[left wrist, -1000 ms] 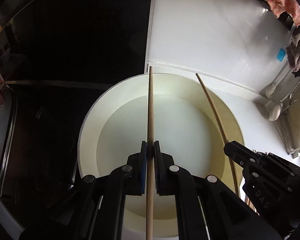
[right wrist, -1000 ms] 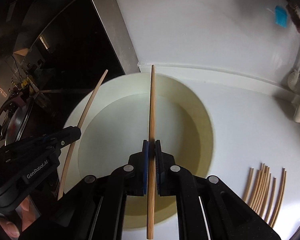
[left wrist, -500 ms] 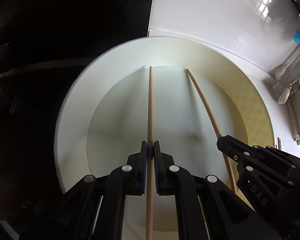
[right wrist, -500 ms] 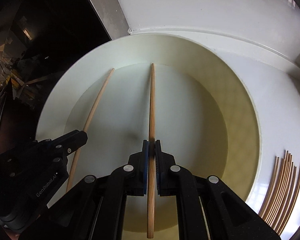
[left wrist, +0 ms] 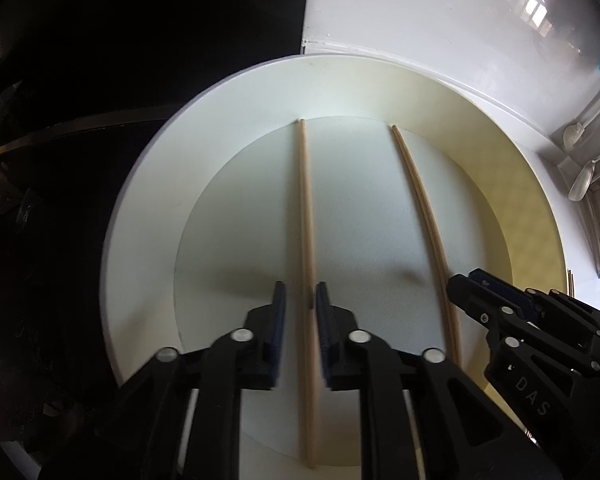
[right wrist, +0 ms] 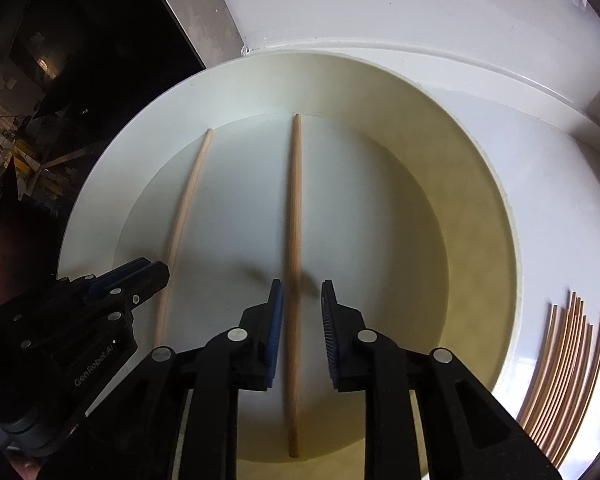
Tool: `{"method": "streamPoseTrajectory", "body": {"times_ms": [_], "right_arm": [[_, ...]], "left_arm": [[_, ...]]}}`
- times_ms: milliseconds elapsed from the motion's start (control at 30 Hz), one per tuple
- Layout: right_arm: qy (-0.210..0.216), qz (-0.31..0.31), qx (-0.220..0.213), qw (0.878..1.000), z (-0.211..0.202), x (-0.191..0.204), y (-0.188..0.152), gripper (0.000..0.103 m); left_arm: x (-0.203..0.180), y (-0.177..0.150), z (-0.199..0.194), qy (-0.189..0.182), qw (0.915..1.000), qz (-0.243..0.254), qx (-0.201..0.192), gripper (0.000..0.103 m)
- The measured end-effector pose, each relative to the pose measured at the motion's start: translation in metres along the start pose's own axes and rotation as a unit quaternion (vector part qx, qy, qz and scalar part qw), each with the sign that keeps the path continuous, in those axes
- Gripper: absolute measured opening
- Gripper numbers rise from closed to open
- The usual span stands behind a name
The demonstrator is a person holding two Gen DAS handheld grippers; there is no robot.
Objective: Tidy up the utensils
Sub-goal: 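Open both tools to drop the chopsticks into the basin, then withdraw both open tools from the basin back to the chopstick row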
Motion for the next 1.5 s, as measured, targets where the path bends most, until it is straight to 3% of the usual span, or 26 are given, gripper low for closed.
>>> {"method": "streamPoseTrajectory", "body": {"times_ms": [167, 267, 300, 333, 467, 533, 833, 1267, 1500], "right_arm": [[-0.006, 0.001, -0.026, 1.0, -0.023, -0.009, 0.003, 0.023], [0.0, -0.001, -0.044, 0.999, -0.043, -0.012, 0.001, 0.036], [0.002, -0.004, -0.05, 0.999, -0.05, -0.013, 0.0, 0.038], [0.005, -0.007, -0.057, 0.998, -0.055, -0.014, 0.0, 0.038], [0.013, -0.022, -0.074, 0.997, -0.085, -0.017, -0.01, 0.038], [0.012, -0.022, -0.08, 0.996, -0.099, -0.024, -0.014, 0.043], [-0.015, -0.031, -0.104, 0.994, -0.158, -0.066, -0.041, 0.053], [-0.039, -0.02, -0.102, 0.994, -0.218, -0.166, -0.118, 0.058], [-0.053, -0.002, -0.094, 0.994, -0.225, -0.22, -0.151, 0.058]], "left_arm": [[0.009, 0.001, -0.018, 0.02, 0.9996, -0.005, -0.018, 0.031], [0.012, 0.002, -0.036, 0.036, 0.9986, -0.005, -0.039, 0.052], [0.012, 0.002, -0.043, 0.042, 0.9979, -0.004, -0.05, 0.069], [0.012, 0.002, -0.052, 0.046, 0.997, -0.003, -0.061, 0.076], [0.014, -0.004, -0.085, 0.05, 0.9956, 0.002, -0.079, 0.076], [0.009, -0.008, -0.098, 0.049, 0.9952, 0.001, -0.085, 0.078], [-0.042, -0.033, -0.143, 0.05, 0.9933, 0.005, -0.105, 0.088], [-0.142, -0.09, -0.161, 0.015, 0.9948, -0.024, -0.098, 0.095], [-0.178, -0.118, -0.161, 0.044, 0.9955, -0.006, -0.084, 0.096]]}}
Point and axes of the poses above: each gripper's, at about its wrist camera, not at the fingertips, and z roughly the way its jaws point, x to its left, y to its top, the point moved 5 cm from there along z, roughly the way its jaws point, and after that the axes turned 8 degrees about -x, right-handed, at the moved point
